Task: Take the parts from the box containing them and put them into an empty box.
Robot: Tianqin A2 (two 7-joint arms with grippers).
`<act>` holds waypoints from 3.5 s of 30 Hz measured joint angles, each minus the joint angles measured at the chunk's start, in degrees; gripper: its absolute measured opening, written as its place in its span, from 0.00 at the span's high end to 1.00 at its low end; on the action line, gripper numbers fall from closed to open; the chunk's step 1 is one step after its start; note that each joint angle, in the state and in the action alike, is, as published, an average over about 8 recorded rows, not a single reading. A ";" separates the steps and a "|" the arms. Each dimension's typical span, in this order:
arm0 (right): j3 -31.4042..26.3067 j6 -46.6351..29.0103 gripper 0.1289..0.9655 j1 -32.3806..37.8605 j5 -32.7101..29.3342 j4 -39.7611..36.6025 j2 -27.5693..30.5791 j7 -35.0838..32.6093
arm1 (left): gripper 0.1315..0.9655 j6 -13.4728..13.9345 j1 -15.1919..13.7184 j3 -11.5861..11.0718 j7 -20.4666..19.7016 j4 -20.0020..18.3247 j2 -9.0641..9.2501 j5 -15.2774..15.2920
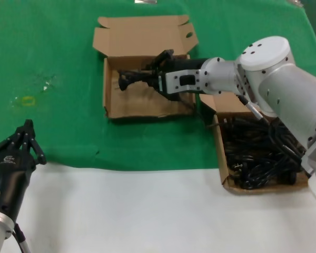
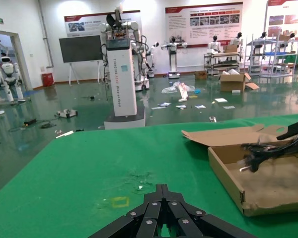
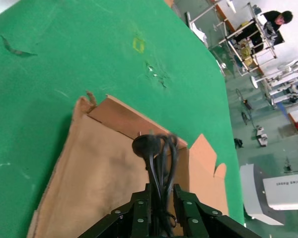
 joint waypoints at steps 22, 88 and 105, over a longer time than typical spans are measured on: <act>-3.16 1.01 0.57 -0.30 8.08 0.11 0.00 -4.33 | 0.96 0.00 0.00 0.00 0.00 0.00 0.00 0.00; 36.44 22.66 0.00 -51.85 -8.22 57.49 11.71 39.89 | 0.00 0.00 0.00 0.00 0.02 0.00 0.00 -0.01; 49.58 29.87 0.00 -68.96 -13.63 76.53 15.60 54.61 | 0.00 0.00 0.00 0.00 0.01 0.00 0.00 -0.01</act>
